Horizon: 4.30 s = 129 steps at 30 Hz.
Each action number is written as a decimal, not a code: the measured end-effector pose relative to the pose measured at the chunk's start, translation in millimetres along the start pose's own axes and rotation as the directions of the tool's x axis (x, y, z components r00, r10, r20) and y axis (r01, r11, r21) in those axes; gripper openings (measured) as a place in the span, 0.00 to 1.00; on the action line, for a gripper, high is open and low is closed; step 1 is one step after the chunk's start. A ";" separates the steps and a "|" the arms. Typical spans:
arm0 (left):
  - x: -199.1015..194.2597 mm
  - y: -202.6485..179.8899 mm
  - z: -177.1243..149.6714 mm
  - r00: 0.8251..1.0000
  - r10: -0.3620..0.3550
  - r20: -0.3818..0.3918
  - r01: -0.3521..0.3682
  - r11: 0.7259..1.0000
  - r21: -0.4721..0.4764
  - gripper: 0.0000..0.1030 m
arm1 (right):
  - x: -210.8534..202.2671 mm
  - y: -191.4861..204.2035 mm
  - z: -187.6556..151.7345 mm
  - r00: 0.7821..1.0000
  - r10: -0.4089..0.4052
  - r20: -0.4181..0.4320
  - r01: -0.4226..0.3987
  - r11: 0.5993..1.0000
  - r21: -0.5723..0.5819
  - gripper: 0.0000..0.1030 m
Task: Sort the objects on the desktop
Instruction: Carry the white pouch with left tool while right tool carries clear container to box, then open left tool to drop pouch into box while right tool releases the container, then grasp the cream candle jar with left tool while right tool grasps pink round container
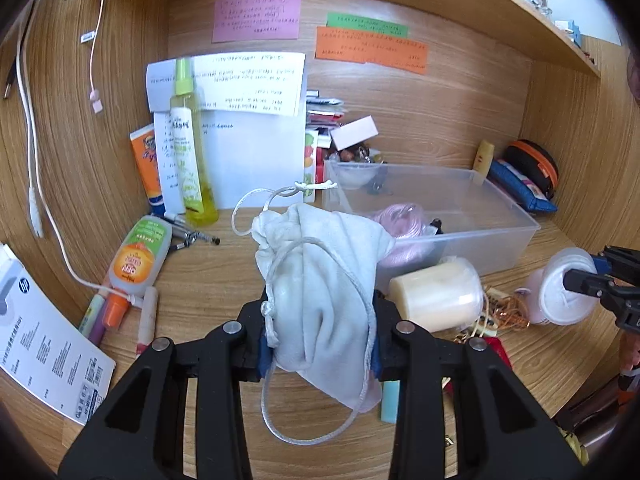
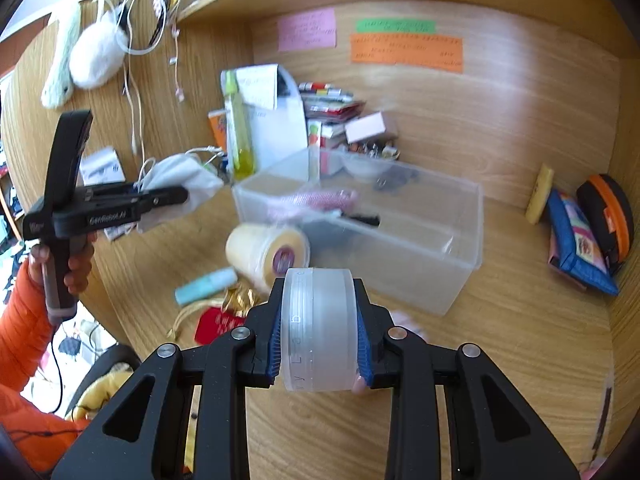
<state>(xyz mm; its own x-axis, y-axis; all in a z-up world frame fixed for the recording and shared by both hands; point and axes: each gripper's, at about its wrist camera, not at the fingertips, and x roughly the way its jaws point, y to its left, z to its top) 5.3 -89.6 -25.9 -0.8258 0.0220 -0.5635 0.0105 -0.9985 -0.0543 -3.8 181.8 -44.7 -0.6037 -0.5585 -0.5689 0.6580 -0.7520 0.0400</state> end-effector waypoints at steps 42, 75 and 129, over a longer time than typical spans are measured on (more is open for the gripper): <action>100.7 -57.9 102.9 0.986 -0.166 0.016 0.166 0.986 -0.004 0.35 | 86.4 -95.6 97.7 0.999 -0.036 0.021 0.032 0.987 0.157 0.26; 152.8 -79.4 73.8 0.983 -0.141 -0.120 0.150 0.986 0.067 0.38 | 138.2 -87.0 66.7 0.972 -0.160 -0.173 0.167 0.986 0.027 0.26; 61.3 -56.7 64.8 0.996 -0.088 -0.009 0.089 0.992 0.086 0.95 | 27.5 -73.8 57.0 0.983 -0.171 0.072 0.169 0.985 0.035 0.93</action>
<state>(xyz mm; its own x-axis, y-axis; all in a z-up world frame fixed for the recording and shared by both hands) -82.5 -35.0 -4.0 -0.8185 0.1107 -0.5638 -0.1114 -0.9932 -0.0332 -94.6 201.9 -16.4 -0.7381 -0.4452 -0.5069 0.5302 -0.8474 -0.0277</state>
